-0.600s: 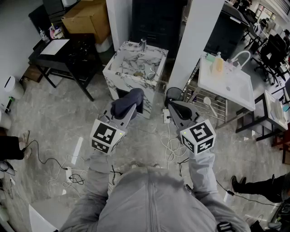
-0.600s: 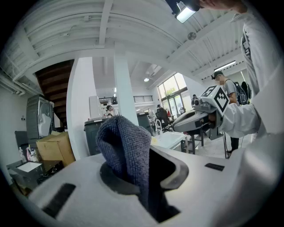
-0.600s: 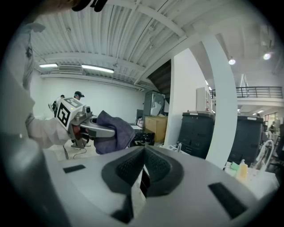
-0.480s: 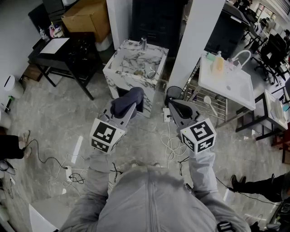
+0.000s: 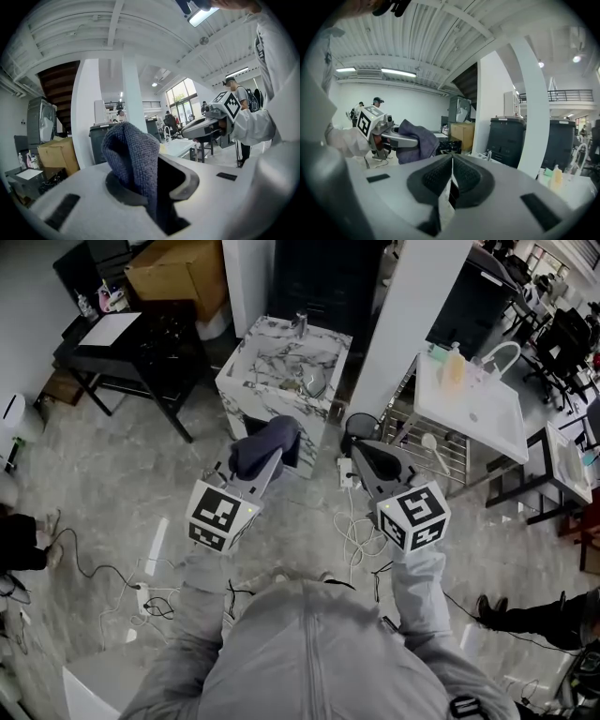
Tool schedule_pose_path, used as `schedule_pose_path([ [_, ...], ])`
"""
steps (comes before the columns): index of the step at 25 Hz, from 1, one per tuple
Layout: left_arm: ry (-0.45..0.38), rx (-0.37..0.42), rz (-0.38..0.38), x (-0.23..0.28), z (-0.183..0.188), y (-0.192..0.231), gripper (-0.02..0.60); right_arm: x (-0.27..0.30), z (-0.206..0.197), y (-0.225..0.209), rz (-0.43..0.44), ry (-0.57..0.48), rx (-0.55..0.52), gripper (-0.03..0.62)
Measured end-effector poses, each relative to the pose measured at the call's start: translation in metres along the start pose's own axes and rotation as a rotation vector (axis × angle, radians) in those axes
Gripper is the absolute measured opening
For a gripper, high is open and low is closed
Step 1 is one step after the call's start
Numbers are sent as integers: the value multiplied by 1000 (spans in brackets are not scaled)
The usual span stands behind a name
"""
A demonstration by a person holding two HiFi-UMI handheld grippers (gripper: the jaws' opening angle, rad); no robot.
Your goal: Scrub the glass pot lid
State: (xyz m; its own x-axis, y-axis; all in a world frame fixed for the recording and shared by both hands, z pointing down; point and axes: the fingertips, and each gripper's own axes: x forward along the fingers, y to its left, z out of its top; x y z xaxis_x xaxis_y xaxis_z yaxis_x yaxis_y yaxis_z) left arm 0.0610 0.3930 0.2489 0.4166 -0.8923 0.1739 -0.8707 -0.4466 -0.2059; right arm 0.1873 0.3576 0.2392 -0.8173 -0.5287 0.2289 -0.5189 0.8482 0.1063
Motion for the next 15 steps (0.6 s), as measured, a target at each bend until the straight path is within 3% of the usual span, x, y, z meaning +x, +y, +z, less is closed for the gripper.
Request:
schedule_pose_path([
  [4, -1, -9, -19, -7, -9, 10, 77, 13, -1, 15, -1, -8, 17, 29],
  [9, 6, -21, -44, -4, -22, 21, 77, 25, 4, 25, 37, -67, 118, 29],
  [15, -9, -22, -43, 16, -23, 43, 77, 49, 3, 10, 39, -42, 91, 29],
])
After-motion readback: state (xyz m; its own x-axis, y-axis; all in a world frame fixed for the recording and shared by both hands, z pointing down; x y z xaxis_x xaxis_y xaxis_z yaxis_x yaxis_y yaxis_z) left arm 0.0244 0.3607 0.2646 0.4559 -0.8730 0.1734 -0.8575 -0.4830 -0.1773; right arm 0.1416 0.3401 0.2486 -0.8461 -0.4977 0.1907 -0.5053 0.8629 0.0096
